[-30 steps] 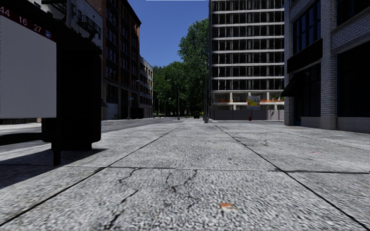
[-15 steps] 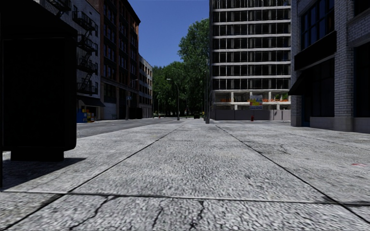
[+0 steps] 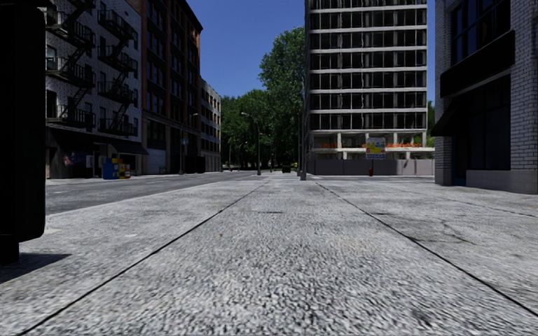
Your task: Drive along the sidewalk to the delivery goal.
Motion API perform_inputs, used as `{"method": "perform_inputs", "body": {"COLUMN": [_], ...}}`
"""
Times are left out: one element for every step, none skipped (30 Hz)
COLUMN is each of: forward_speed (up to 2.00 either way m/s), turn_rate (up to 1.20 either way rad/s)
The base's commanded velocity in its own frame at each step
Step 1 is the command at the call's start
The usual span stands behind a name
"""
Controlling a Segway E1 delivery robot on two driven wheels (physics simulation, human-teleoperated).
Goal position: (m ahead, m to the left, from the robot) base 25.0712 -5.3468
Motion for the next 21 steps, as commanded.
{"method": "perform_inputs", "body": {"forward_speed": [1.92,1.92,1.92,1.92,1.92,1.92,1.92,1.92,1.92,1.92,1.92,1.92,1.92,1.92,1.92,1.92,1.92,1.92,1.92,1.92,1.92], "turn_rate": [0.00,0.00,0.00,0.00,0.00,0.00,0.00,0.00,0.00,0.00,0.00,0.00,0.00,0.00,0.00,0.00,0.00,0.00,0.00,0.00,0.00]}}
